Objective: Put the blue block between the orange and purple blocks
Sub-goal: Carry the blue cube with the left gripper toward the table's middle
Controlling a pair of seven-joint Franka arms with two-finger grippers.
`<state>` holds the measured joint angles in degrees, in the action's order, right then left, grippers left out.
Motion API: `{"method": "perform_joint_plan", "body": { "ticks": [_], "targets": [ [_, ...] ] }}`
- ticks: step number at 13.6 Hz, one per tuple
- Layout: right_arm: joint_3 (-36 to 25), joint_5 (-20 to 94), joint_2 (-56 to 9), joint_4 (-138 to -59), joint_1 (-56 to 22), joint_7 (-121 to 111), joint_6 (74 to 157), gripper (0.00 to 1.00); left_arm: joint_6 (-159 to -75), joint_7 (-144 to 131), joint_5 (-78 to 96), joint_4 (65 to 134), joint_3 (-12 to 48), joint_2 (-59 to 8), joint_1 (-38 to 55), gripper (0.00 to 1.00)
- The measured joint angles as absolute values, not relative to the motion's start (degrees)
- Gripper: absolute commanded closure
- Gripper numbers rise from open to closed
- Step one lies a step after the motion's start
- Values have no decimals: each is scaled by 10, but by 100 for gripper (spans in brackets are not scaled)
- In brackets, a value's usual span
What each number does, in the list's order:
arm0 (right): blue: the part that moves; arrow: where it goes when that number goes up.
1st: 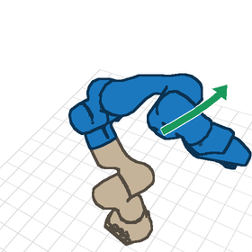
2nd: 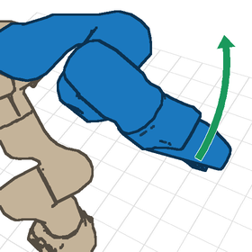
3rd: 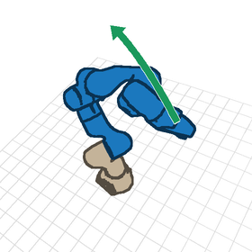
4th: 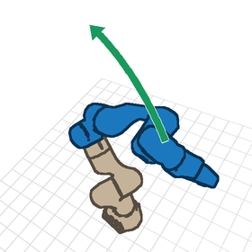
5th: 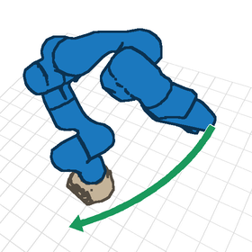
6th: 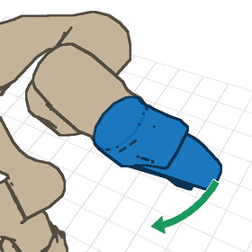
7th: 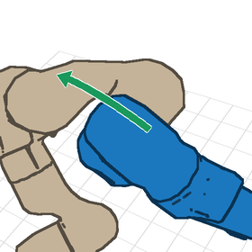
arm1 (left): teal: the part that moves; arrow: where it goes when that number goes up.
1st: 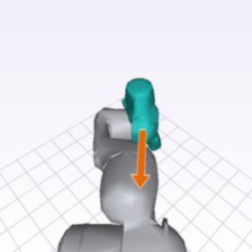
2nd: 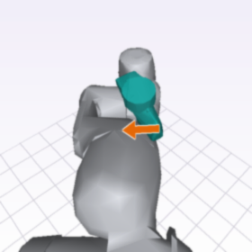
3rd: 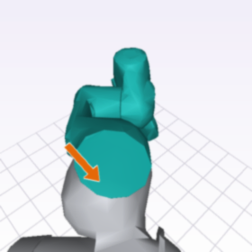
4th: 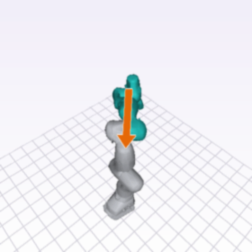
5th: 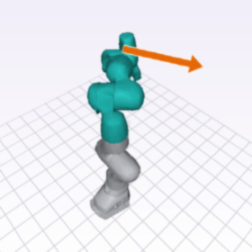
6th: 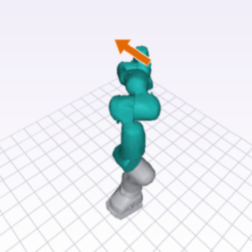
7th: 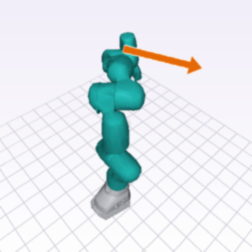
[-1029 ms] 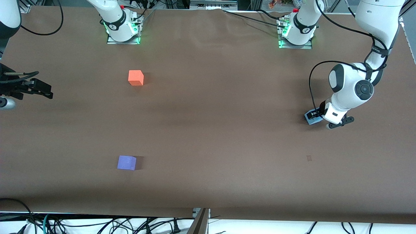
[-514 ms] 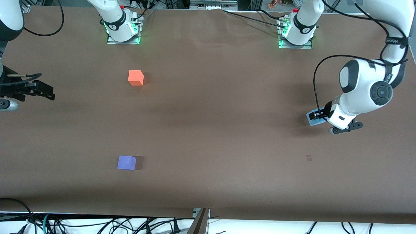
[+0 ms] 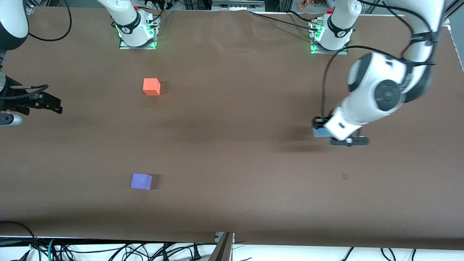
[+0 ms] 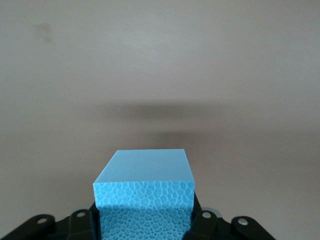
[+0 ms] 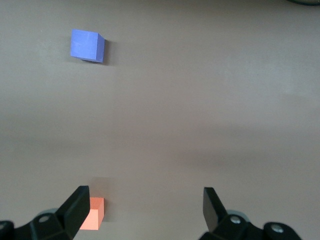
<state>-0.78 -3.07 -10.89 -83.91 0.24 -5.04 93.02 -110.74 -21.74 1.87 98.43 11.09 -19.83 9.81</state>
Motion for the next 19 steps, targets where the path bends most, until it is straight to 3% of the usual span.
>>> {"method": "perform_joint_plan", "body": {
  "ticks": [4,7,16,17,18,19],
  "targets": [
    [-8,-30,-117,-841,-7,-47,930,0,-1114,-312,18,902,112,-301,213,92],
    [-8,-30,-129,-841,-9,-47,931,0,-1165,-385,18,852,112,-374,284,92],
    [-7,-30,-149,-841,-29,-25,945,1,-1273,-436,11,837,107,-461,349,86],
    [-7,-30,-150,-841,-34,-21,950,1,-1284,-441,10,837,106,-468,353,70],
    [-7,-29,-151,-841,-40,-11,954,1,-1291,-445,9,836,106,-473,357,21],
    [-7,-27,-154,-841,-44,0,956,1,-1291,-450,7,834,105,-473,359,0]
  ]
}}
